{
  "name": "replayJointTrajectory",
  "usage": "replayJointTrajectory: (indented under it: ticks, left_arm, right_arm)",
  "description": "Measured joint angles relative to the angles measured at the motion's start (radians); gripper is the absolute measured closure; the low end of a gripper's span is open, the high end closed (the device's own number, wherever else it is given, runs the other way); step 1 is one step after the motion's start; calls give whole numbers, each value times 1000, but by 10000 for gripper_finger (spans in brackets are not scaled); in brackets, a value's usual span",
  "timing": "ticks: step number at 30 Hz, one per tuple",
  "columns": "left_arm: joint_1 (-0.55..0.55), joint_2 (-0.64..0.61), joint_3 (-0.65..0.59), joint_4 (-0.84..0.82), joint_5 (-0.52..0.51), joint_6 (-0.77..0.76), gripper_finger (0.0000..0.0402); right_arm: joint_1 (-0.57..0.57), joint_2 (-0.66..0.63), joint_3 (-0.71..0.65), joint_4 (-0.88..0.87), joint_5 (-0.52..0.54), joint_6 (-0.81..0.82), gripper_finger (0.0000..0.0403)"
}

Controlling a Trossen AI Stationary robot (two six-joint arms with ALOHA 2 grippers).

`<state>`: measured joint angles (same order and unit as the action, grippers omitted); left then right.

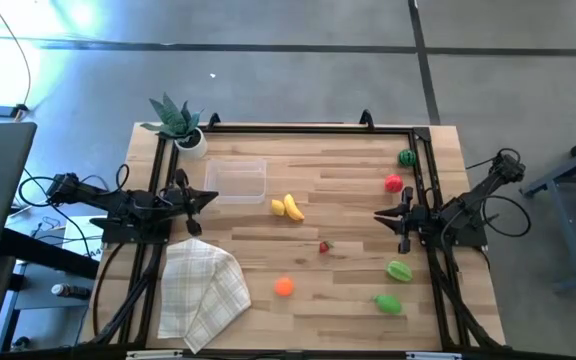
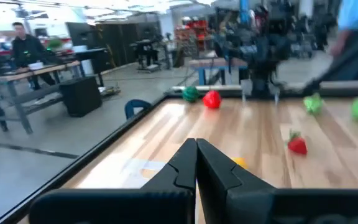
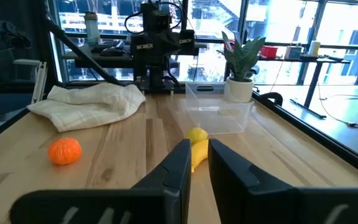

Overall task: Pick and placing Produce into tupperware
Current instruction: Move the transparent bin to the top center of the table

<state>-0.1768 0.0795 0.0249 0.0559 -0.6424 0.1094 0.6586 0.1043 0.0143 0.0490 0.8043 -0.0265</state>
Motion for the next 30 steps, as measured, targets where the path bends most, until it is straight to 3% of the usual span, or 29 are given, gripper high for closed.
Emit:
replayJointTrajectory:
  ticks: [7, 18, 21, 30]
  left_arm:
    - [0, 0, 0, 147, -5, -62, 401]
    - [0, 0, 0, 502, -5, -40, 401]
    - [0, 0, 0, 513, -18, 16, 401]
    - [0, 0, 1, 524, -46, -6, 401]
  right_arm:
    - [0, 1, -2, 36, 0, 6, 357]
    - [0, 0, -2, 491, 3, 48, 357]
    - [0, 0, -2, 558, 3, 49, 357]
    - [0, 0, -1, 584, 15, 53, 357]
